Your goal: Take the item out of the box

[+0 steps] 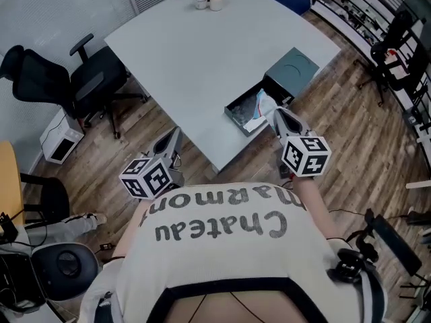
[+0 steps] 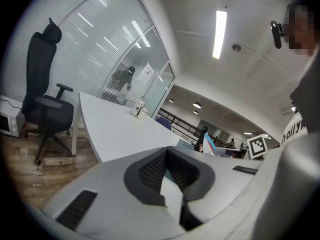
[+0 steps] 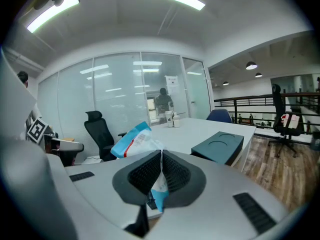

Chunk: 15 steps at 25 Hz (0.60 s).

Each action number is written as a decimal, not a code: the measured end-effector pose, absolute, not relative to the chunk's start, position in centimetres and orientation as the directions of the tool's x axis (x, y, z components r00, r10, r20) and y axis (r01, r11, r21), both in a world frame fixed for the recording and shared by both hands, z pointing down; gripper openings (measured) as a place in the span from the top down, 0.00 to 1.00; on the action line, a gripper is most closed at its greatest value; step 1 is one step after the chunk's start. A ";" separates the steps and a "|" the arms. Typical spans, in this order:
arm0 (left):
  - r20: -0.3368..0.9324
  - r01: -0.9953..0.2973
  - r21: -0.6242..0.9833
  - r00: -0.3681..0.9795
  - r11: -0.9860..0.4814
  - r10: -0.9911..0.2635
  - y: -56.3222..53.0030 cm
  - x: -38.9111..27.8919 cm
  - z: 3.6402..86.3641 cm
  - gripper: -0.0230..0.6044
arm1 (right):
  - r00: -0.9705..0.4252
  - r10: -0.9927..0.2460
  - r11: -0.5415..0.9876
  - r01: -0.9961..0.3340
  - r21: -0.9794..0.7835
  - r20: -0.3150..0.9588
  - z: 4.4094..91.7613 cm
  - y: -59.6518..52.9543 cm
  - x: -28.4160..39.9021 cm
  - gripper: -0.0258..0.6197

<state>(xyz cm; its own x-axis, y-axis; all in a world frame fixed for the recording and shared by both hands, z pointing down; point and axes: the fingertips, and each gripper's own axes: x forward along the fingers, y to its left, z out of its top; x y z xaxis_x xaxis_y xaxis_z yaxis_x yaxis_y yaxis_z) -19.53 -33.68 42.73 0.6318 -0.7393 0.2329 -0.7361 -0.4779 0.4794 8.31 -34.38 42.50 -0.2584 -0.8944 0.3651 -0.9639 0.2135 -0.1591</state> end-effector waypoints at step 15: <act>0.197 -0.718 0.457 0.658 -0.525 -0.727 -30.3 -15.0 40.7 0.97 | -0.251 -0.912 0.203 -0.963 -0.177 0.323 40.8 -30.2 12.2 0.95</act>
